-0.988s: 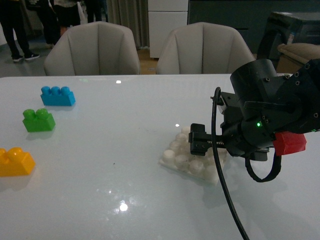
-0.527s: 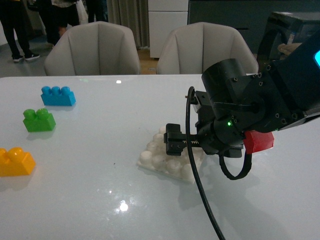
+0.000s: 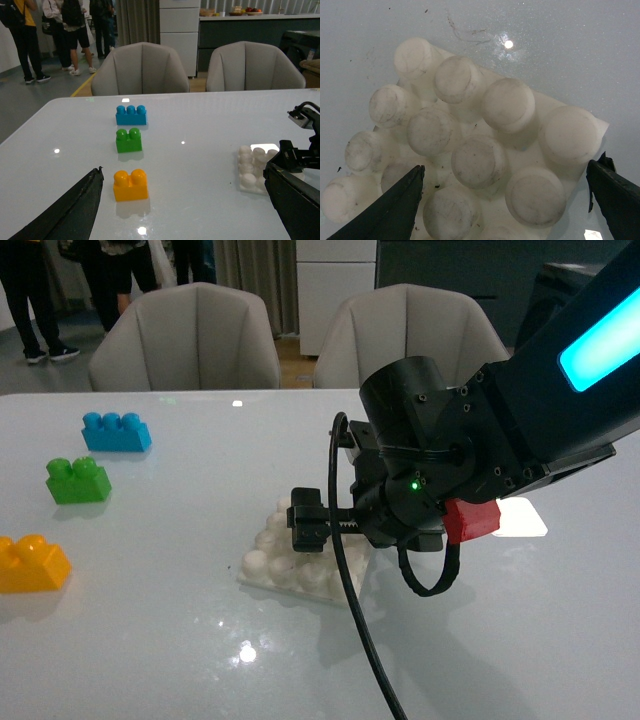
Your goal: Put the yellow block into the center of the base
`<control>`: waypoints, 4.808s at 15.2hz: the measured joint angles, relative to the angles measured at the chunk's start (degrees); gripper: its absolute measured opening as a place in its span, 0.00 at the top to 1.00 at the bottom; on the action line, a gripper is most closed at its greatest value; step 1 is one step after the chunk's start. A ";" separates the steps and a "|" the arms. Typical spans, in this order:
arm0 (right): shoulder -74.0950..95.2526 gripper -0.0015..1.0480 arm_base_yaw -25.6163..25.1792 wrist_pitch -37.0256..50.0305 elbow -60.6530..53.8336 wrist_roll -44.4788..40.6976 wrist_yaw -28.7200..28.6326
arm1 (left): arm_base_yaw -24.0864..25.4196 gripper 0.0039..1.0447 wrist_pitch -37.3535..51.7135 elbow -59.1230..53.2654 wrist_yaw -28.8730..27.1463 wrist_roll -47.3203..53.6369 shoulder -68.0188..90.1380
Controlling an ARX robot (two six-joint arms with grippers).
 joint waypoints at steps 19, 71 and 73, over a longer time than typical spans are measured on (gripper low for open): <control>-50.07 0.06 -15.28 24.20 -43.19 3.19 -2.23 | 0.00 0.06 0.00 0.00 0.00 0.00 0.00; -135.38 0.06 -24.33 -2.64 -83.60 -16.61 6.75 | -3.67 0.06 18.56 11.32 -6.54 -4.02 43.30; -135.38 0.06 -24.33 -2.67 -83.60 -16.61 6.78 | -0.90 0.06 30.80 17.77 -2.32 -2.54 62.25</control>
